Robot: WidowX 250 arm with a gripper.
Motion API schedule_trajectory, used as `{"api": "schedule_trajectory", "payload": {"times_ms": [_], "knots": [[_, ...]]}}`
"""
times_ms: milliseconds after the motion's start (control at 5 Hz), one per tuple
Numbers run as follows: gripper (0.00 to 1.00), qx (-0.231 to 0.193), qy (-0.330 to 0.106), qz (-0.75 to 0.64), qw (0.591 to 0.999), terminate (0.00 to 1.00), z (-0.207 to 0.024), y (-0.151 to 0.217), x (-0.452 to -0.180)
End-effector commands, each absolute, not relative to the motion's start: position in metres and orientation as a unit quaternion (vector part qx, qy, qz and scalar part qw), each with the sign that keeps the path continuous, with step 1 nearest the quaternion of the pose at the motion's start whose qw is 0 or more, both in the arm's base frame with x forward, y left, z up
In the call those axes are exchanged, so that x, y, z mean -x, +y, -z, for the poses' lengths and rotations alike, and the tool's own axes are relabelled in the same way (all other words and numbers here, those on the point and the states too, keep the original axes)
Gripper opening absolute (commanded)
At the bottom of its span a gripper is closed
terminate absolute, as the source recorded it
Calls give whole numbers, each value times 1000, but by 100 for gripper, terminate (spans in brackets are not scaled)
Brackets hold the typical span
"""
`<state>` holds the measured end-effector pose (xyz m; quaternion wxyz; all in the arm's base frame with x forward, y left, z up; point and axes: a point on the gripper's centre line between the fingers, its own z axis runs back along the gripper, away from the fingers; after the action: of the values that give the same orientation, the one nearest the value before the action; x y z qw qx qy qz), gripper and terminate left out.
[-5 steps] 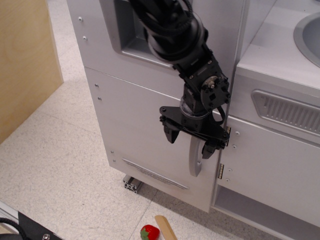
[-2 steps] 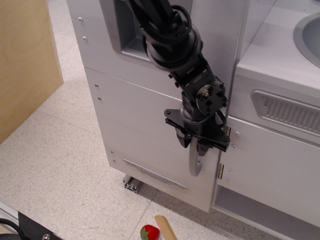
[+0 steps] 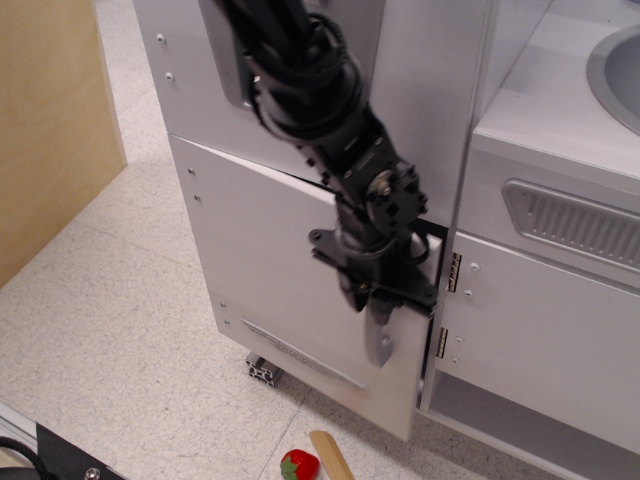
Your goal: Open low fridge
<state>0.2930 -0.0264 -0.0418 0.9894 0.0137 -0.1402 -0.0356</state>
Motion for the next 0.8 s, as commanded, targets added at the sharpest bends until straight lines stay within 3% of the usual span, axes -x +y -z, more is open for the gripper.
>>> {"api": "schedule_trajectory", "payload": {"times_ms": [0,400,600], "knots": [[100,-19,-153,64,986,0,4,-8,-267],[100,5,-168,45,985,0,-63,-7,-259],[100,29,-185,39,981,0,-72,-25,-274]]}}
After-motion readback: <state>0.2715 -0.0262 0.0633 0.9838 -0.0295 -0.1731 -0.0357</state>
